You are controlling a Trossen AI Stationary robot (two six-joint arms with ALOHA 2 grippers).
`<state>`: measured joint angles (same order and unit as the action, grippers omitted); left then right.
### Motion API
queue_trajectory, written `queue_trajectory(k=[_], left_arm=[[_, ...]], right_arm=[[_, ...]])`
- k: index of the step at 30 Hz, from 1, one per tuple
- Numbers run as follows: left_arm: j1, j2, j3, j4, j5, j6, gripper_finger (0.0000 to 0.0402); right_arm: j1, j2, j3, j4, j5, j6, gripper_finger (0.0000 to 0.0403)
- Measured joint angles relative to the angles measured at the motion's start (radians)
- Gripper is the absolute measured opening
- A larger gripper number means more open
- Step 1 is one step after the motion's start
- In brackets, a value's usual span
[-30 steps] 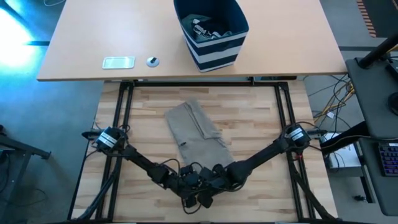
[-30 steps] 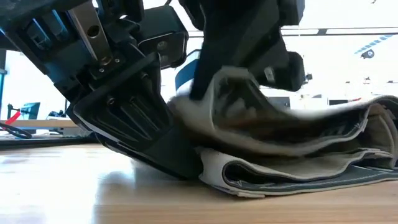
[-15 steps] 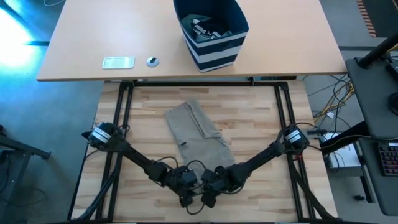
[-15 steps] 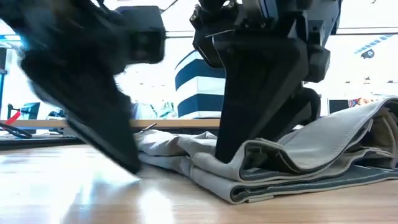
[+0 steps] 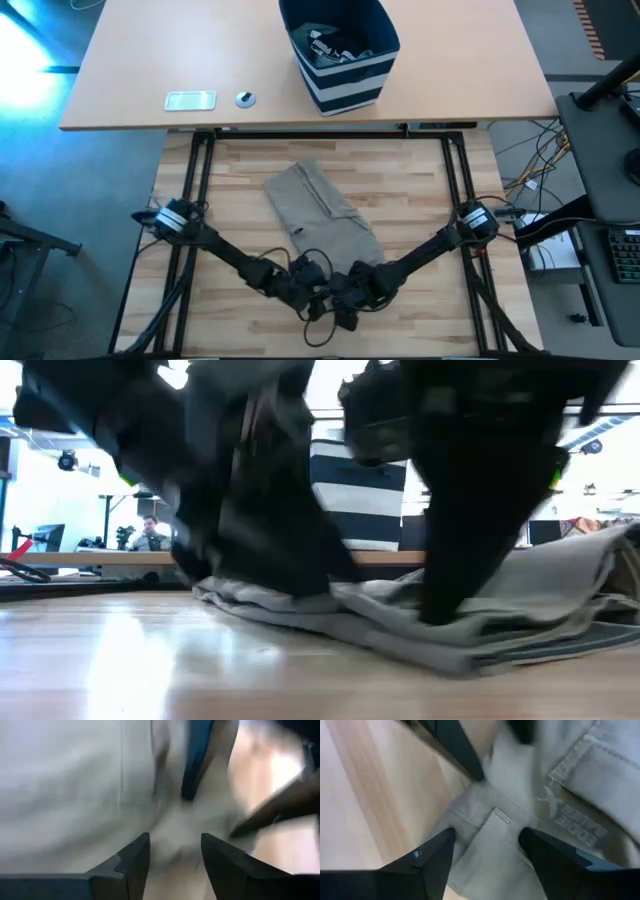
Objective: Fold Laundry from Bin
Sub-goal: Fold the brown shorts
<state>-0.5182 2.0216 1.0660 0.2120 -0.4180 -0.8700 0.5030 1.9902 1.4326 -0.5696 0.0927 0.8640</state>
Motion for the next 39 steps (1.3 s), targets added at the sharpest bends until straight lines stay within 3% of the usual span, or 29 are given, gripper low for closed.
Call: queue_trajectory(k=[6,10,15,19,23,27,32,36,39], left_arm=[[-0.018,0.063,0.012,-0.021,0.038,-0.010,0.0144],[-0.027,0.071,0.012,-0.040,0.065,-0.014,0.0138],[-0.026,0.072,0.012,-0.046,0.077,-0.014,0.0133],[-0.026,0.071,0.012,-0.051,0.099,-0.022,0.0132],[-0.026,0.071,0.012,-0.055,0.104,-0.037,0.0132],[-0.026,0.055,0.011,-0.072,0.117,-0.089,0.0132],[-0.021,-0.024,0.003,-0.131,0.127,-0.090,0.0132],[-0.011,-0.126,-0.001,-0.211,0.129,-0.014,0.0132],[-0.016,-0.183,0.018,-0.220,0.119,0.134,0.0132]], right_arm=[[0.049,-0.185,-0.004,-0.206,0.022,-0.039,0.0277],[0.075,-0.337,-0.100,-0.294,0.119,0.001,0.0285],[0.067,-0.454,-0.348,-0.202,0.113,0.078,0.0282],[0.069,-0.443,-0.528,-0.075,0.103,0.106,0.0283],[0.069,-0.391,-0.606,0.015,0.117,0.085,0.0281],[0.068,-0.376,-0.601,0.005,0.122,0.053,0.0284],[0.066,-0.456,-0.525,-0.070,0.142,-0.010,0.0289],[0.085,-0.567,-0.438,-0.160,0.194,-0.185,0.0292],[0.111,-0.626,-0.425,-0.204,0.224,-0.394,0.0293]])
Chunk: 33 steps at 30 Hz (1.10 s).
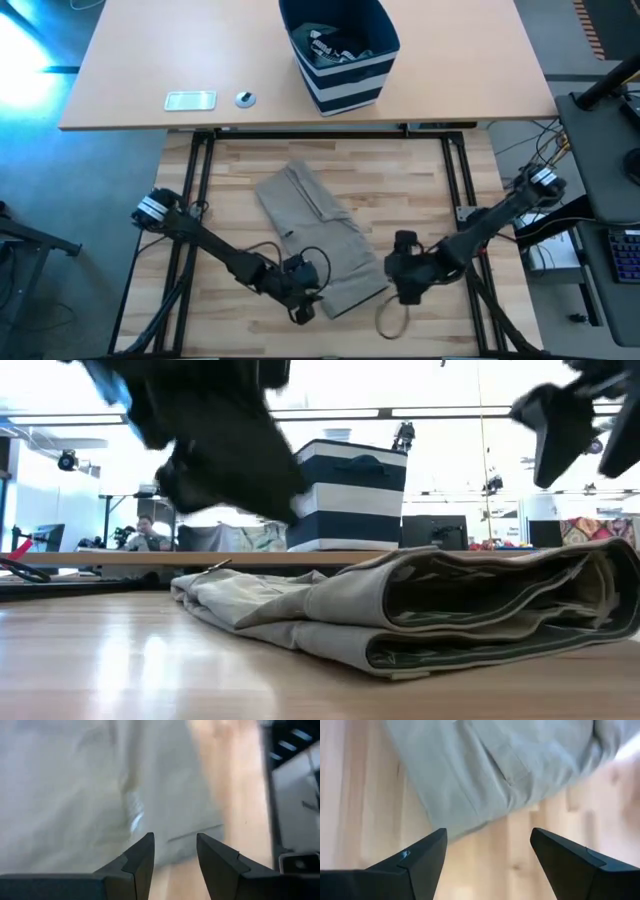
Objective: Fold Laundry from Bin
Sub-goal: Fold the brown shorts
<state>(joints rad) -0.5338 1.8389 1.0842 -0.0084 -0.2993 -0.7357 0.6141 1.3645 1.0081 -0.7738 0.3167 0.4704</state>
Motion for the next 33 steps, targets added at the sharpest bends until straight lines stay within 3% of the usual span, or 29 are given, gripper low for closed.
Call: queue_trajectory(k=[8,11,15,24,29,33], left_arm=[[-0.017,0.058,0.149,-0.149,-0.021,0.507,0.0157],[-0.017,0.127,0.215,-0.214,-0.029,0.691,0.0179],[-0.035,0.221,0.319,-0.282,-0.059,0.822,0.0212],[-0.060,0.437,0.628,-0.561,-0.218,0.747,0.0241],[-0.062,0.519,0.768,-0.737,-0.208,0.630,0.0229],[-0.069,0.547,0.788,-0.748,-0.184,0.504,0.0192]], right_arm=[[-0.010,-0.036,-0.047,-0.071,0.081,-0.583,0.0293],[-0.023,-0.017,-0.082,-0.031,0.072,-0.838,0.0292],[-0.030,0.023,-0.140,0.101,0.019,-1.055,0.0287],[-0.062,0.152,-0.250,0.444,0.016,-1.320,0.0276],[-0.085,0.203,-0.247,0.465,-0.043,-1.310,0.0269],[-0.087,0.214,-0.248,0.460,-0.081,-1.185,0.0225]])
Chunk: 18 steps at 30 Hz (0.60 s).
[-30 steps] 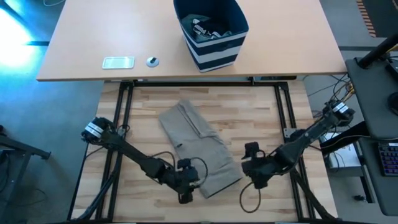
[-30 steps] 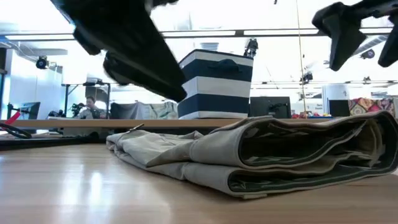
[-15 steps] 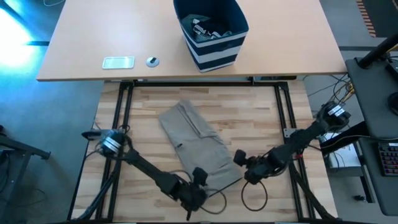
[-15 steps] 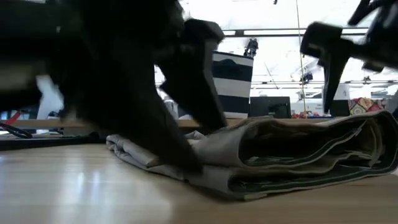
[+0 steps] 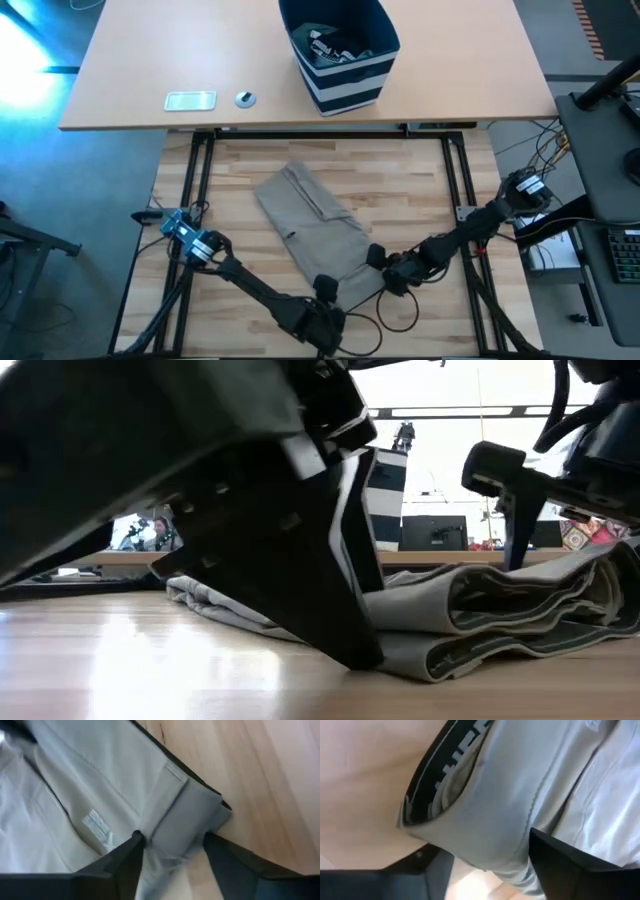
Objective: Fold Laundry from Bin
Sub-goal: Fold the brown shorts
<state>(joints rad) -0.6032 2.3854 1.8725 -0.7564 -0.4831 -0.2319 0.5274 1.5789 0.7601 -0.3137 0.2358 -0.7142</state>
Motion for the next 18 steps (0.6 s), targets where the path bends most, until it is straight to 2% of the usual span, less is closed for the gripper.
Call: queue_trajectory(k=[3,6,7,9,12,18], left_arm=[[-0.011,0.008,-0.006,0.012,0.000,-0.058,0.0125],[-0.012,0.008,-0.014,0.018,0.025,-0.102,0.0037],[-0.011,0.004,-0.015,0.017,0.041,-0.112,0.0020],[-0.009,-0.003,-0.004,0.009,0.062,-0.134,0.0015],[-0.007,-0.014,0.038,-0.027,0.092,-0.129,0.0011],[-0.022,-0.073,0.173,-0.094,0.193,-0.103,0.0002]], right_arm=[[-0.001,-0.013,0.000,0.000,-0.059,0.176,0.0167],[-0.002,-0.020,0.005,0.018,-0.181,0.396,0.0100],[-0.001,-0.019,0.012,0.021,-0.239,0.476,0.0079],[0.003,-0.019,0.027,0.018,-0.376,0.623,0.0043],[0.018,-0.017,0.073,0.002,-0.523,0.798,0.0038],[0.057,-0.043,0.241,-0.138,-0.524,0.955,0.0051]])
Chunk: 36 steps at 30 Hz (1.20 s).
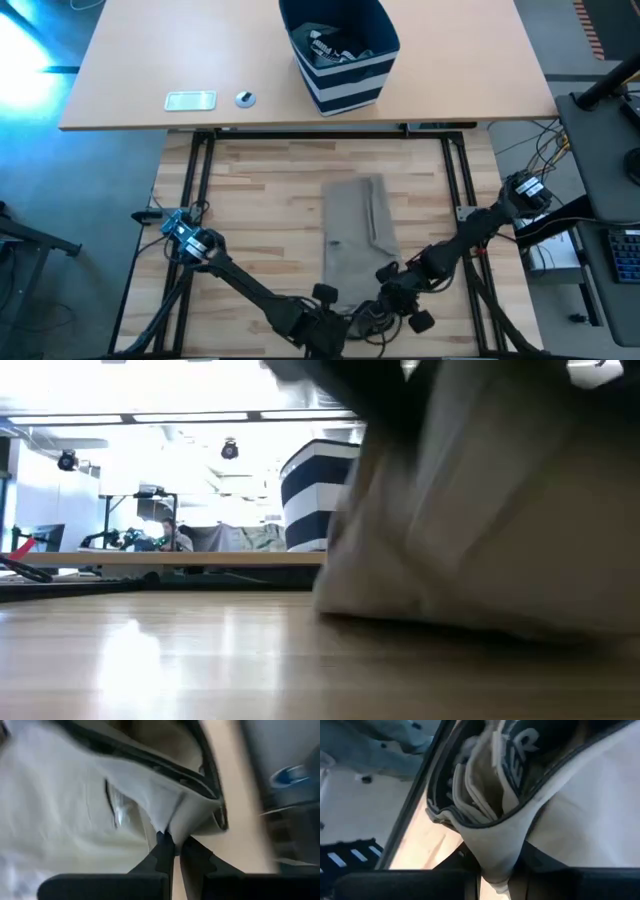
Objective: Fold Laundry from Bin
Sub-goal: Fold the brown shorts
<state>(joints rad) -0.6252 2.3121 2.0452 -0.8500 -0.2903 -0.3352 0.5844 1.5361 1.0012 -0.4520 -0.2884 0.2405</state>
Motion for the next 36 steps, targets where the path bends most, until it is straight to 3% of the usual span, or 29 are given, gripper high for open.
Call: queue_trajectory(k=[5,9,15,22,25,33,36], left_arm=[[-0.017,-0.024,0.047,-0.010,0.038,0.023,0.0001],[-0.021,-0.099,0.021,-0.020,0.046,0.011,0.0001],[-0.044,-0.205,-0.173,-0.003,0.029,-0.046,0.0006],[-0.120,-0.253,-0.414,0.198,0.046,-0.143,0.0080],[-0.143,-0.265,-0.470,0.262,-0.033,-0.177,0.0126],[-0.154,-0.238,-0.538,0.289,-0.395,-0.125,0.0247],[-0.146,-0.225,-0.580,0.317,-0.447,-0.127,0.0281]], right_arm=[[0.039,-0.009,0.151,-0.210,0.076,0.091,0.0051],[0.100,-0.010,0.252,-0.282,0.159,0.194,0.0056],[0.150,-0.009,0.286,-0.267,0.387,0.283,0.0063],[0.093,0.035,0.232,-0.276,0.382,0.471,0.0040],[0.053,0.036,0.221,-0.257,0.322,0.553,0.0040],[-0.034,-0.015,0.220,-0.246,0.281,0.700,0.0040],[-0.070,-0.038,0.220,-0.246,0.274,0.778,0.0040]])
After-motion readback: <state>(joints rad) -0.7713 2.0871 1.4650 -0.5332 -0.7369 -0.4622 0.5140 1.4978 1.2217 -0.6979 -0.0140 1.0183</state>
